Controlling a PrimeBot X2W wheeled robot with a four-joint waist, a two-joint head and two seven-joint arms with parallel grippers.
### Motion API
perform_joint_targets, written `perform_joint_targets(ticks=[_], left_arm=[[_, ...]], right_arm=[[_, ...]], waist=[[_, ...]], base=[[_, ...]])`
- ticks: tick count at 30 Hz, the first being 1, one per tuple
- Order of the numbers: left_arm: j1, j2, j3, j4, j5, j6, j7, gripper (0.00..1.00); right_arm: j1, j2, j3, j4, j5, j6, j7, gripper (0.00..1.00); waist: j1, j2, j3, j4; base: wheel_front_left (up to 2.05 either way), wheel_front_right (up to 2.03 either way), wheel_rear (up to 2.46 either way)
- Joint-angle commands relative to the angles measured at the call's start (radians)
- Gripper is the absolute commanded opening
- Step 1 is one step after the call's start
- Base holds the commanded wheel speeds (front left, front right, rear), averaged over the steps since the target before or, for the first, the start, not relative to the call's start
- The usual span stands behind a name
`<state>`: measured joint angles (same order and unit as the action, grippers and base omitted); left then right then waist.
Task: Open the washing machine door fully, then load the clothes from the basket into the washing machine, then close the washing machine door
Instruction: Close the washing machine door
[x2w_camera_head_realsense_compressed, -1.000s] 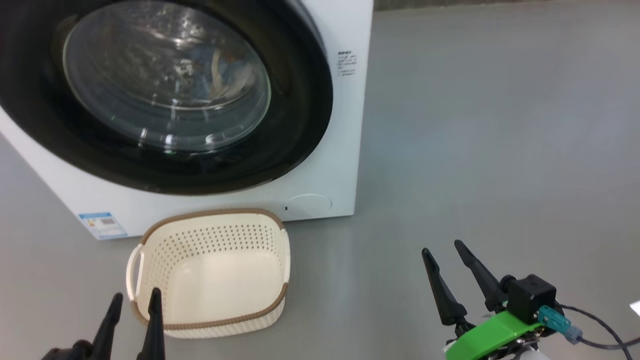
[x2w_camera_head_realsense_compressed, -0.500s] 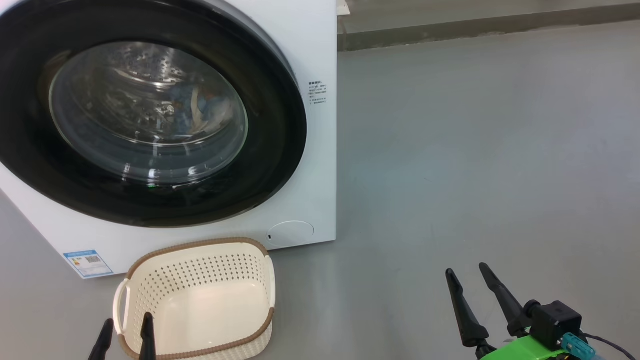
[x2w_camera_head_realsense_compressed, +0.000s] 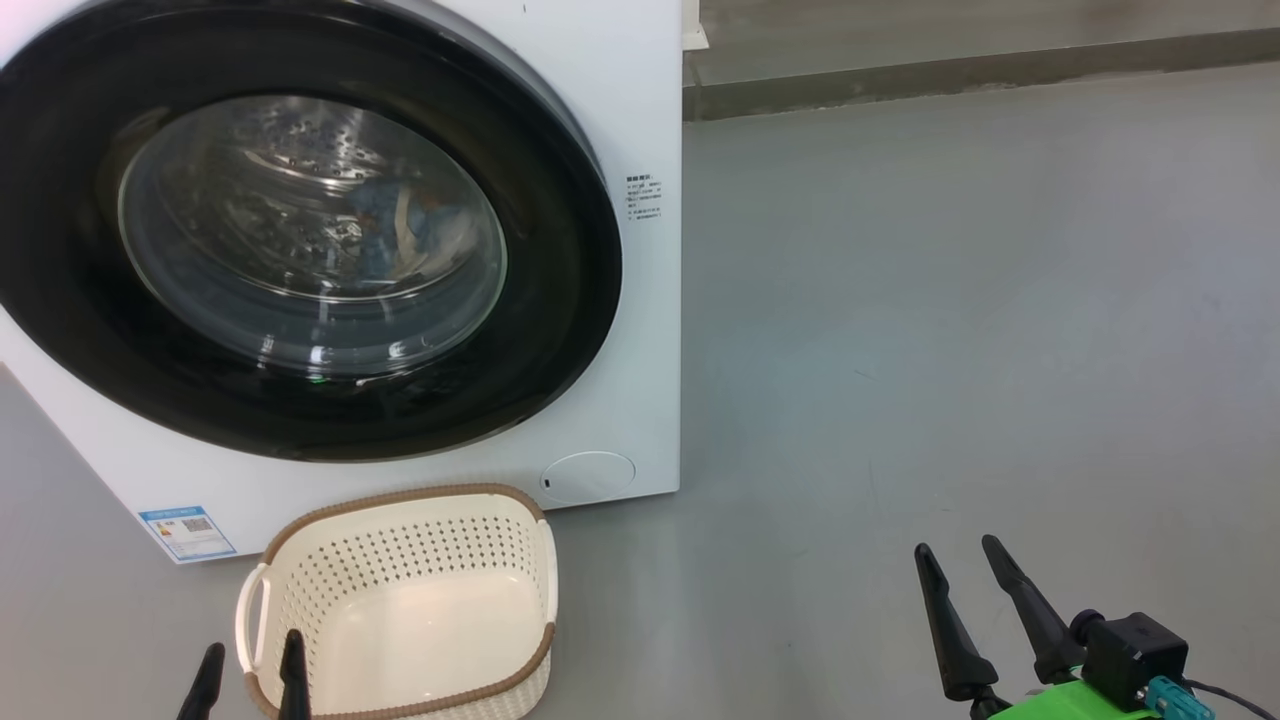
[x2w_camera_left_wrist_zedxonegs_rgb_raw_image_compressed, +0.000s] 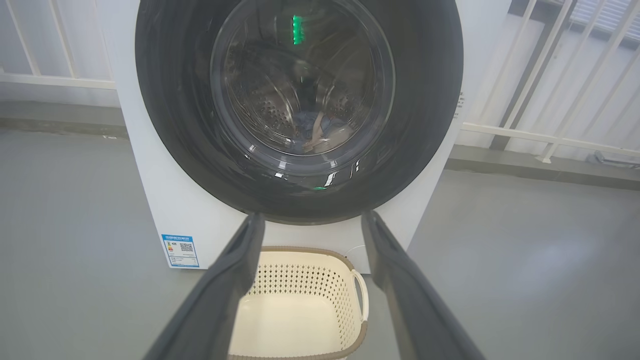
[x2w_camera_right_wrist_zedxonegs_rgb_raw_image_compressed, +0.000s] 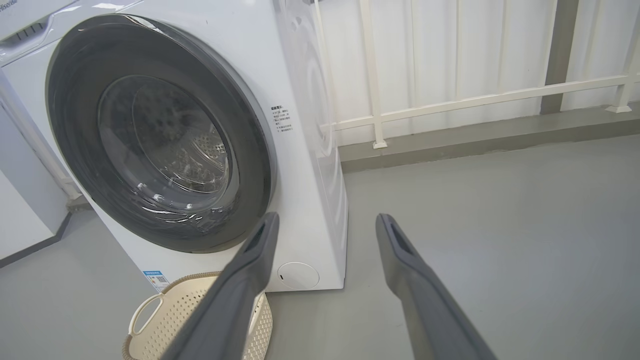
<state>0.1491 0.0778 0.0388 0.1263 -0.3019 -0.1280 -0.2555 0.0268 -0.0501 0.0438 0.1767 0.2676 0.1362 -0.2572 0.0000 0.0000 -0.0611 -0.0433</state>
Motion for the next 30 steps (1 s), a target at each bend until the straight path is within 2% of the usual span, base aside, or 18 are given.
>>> perform_joint_targets(ticks=[1,24,30], left_arm=[[-0.014,0.005,0.037,-0.021,0.018,-0.003,-0.006,1.00],[-0.014,-0.003,0.038,-0.024,0.030,-0.003,-0.006,1.00],[-0.010,0.012,0.008,-0.026,0.008,-0.003,-0.006,1.00]], right_arm=[[-0.011,0.000,0.016,-0.024,0.015,-0.006,-0.005,1.00],[-0.011,0.000,0.020,-0.019,0.018,-0.006,-0.005,1.00],[-0.011,0.000,0.022,-0.023,0.026,-0.006,-0.005,1.00]], waist=[[0.0000,0.0000,-0.001,0.001],[0.0000,0.0000,-0.004,0.021],[0.0000,0.0000,-0.004,0.020]], base=[[0.00,0.00,0.00],[0.00,0.00,0.00],[0.00,0.00,0.00]])
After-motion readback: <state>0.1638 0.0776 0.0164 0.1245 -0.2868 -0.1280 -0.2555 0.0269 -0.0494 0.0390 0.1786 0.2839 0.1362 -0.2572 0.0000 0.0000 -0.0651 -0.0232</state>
